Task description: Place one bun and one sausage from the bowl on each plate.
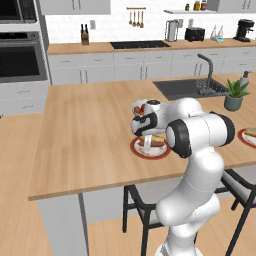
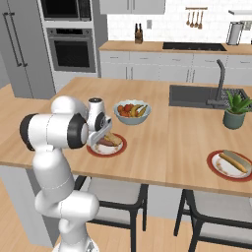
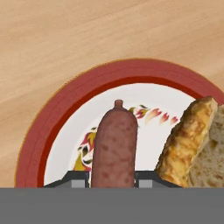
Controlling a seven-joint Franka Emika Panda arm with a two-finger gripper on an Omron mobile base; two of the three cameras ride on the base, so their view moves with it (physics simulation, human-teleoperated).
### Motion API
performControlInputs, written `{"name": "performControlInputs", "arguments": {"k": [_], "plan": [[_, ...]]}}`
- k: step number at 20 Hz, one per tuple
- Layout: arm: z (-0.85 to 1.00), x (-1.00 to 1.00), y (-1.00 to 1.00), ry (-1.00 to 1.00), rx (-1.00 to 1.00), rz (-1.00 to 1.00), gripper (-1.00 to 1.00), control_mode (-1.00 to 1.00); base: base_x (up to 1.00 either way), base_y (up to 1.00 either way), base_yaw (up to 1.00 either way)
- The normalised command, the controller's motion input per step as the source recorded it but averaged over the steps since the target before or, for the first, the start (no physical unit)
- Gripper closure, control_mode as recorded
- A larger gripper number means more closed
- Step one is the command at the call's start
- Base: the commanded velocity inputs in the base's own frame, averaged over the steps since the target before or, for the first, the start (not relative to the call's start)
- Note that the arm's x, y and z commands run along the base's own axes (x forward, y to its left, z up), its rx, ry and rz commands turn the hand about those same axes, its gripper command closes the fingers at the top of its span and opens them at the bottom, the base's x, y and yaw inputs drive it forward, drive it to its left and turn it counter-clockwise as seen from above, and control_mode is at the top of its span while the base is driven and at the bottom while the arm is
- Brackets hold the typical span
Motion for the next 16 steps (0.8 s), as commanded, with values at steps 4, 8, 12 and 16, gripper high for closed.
{"name": "performControlInputs", "arguments": {"k": [4, 8, 12, 16], "plan": [[-0.02, 0.0, 0.0, 0.0, 0.0, 0.0, 1.0, -1.0, 0.0, 0.0, 0.0], [0.0, 0.0, 0.0, 0.0, 0.0, 0.0, 1.0, -1.0, 0.0, 0.0, 0.0], [0.0, 0.0, 0.0, 0.0, 0.0, 0.0, 1.0, -1.0, 0.0, 0.0, 0.0], [-0.01, 0.0, 0.0, 0.0, 0.0, 0.0, 1.0, -1.0, 0.0, 0.0, 0.0]]}}
